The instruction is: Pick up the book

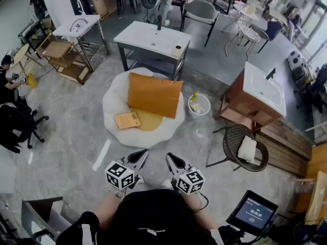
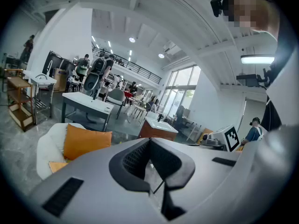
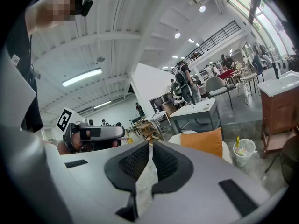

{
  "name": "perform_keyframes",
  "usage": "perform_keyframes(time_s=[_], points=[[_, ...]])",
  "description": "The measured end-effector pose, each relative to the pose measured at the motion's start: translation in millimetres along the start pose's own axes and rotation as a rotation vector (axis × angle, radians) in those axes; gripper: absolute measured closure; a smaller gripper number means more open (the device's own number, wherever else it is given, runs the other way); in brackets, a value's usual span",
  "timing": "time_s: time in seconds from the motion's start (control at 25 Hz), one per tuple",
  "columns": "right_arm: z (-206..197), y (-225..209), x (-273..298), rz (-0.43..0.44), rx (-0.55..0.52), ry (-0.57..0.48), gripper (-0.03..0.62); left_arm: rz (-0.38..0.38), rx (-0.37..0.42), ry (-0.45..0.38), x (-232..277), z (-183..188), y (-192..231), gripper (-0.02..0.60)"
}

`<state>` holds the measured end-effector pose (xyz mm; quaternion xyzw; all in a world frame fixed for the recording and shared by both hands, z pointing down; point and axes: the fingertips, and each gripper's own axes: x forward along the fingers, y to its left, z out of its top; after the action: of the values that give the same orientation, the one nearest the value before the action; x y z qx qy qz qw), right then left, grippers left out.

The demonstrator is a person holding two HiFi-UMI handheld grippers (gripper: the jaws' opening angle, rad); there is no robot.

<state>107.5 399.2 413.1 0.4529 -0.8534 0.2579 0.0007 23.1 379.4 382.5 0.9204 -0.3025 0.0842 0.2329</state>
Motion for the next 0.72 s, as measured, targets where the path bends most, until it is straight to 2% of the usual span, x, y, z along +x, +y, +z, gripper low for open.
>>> perform_keyframes(time_s=[0.44, 0.72], points=[[-10, 41, 41, -0.027, -0.025, 0.011, 0.554, 0.014, -0.026, -0.015, -53, 2, 59, 0.568], [-7, 67, 79, -0.046, -0.039, -0.004, 0.554, 0.030, 0.068, -0.075, -87, 18, 92, 0.568]])
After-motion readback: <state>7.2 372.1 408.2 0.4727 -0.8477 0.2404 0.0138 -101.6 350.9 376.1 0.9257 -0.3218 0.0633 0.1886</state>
